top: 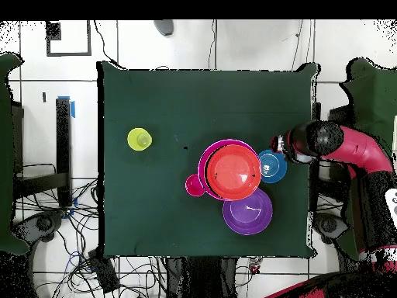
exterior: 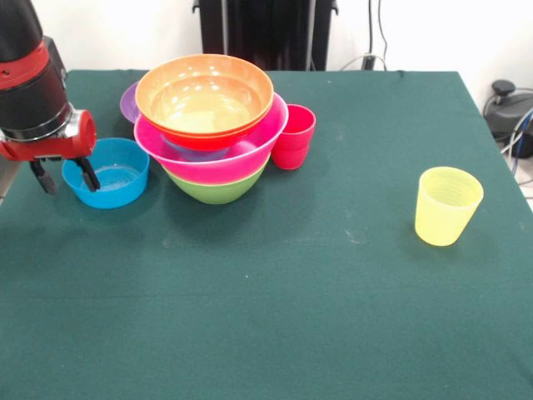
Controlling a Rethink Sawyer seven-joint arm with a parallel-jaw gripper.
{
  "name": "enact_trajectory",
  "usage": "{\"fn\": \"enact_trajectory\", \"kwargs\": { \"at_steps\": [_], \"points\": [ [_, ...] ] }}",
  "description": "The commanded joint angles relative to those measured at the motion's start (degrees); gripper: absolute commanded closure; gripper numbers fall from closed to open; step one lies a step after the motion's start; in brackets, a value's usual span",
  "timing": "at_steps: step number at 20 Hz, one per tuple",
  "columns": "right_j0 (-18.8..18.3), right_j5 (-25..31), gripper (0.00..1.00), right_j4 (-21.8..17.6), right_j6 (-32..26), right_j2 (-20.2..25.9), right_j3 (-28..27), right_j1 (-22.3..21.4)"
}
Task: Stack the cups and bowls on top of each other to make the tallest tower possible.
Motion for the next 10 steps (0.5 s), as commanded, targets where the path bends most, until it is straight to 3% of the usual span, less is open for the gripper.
{"fn": "enact_trajectory", "kwargs": {
  "at_steps": [1, 6, 10],
  "points": [
    [2.49, -3.16, 0.0, -4.35, -5.27, -2.55, 0.89, 2.7],
    [2.31, -2.88, 0.0, -4.27, -5.89, -2.47, 1.17, 2.3],
    [1.2, -1.97, 0.0, -3.94, -9.76, -1.11, 1.73, 2.29]
  ]
}}
